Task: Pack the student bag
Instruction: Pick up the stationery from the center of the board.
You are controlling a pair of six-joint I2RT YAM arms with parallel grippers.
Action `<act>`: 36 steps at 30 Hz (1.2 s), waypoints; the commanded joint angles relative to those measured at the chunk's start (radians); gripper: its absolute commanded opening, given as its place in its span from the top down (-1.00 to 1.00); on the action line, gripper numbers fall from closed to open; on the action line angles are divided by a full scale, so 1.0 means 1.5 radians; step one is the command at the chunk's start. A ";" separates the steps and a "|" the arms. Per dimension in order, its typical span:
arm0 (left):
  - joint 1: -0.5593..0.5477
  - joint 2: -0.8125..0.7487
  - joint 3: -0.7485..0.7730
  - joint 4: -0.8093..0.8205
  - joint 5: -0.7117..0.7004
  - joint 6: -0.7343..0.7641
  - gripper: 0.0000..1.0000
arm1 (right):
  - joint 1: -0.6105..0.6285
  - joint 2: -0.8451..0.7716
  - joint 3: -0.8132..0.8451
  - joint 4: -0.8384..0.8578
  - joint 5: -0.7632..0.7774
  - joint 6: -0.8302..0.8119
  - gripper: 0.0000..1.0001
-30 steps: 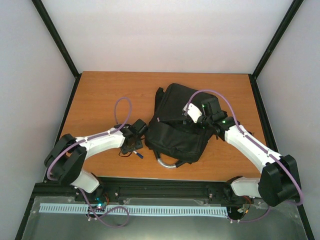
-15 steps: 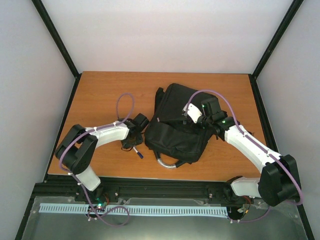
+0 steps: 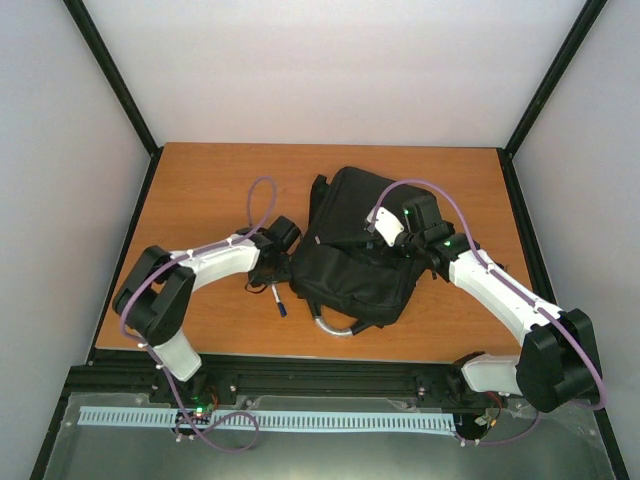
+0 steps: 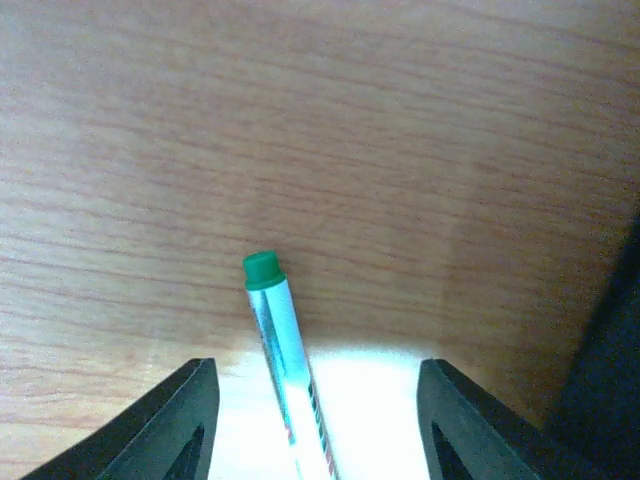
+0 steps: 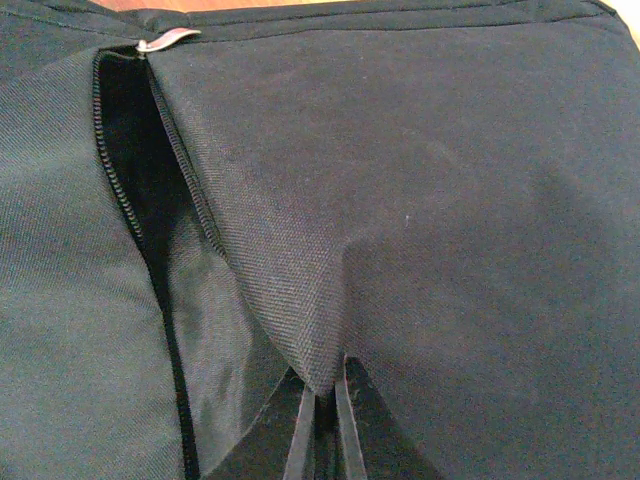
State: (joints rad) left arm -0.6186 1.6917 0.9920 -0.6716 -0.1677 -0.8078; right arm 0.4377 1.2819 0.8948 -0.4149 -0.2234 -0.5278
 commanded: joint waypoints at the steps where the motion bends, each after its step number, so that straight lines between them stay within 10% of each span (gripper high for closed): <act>1: 0.000 -0.086 0.006 -0.025 -0.006 0.025 -0.18 | 0.001 0.001 0.019 0.021 -0.027 -0.004 0.93; 25: -0.081 -0.057 -0.054 -0.023 0.138 0.019 0.38 | 0.001 0.004 0.021 0.018 -0.028 -0.004 0.93; 36: -0.076 -0.061 -0.084 -0.096 0.059 0.008 0.41 | 0.001 0.003 0.021 0.017 -0.031 -0.005 0.94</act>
State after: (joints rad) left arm -0.7364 1.6043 0.8833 -0.7700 -0.0429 -0.7826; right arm 0.4374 1.2842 0.8951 -0.4152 -0.2283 -0.5320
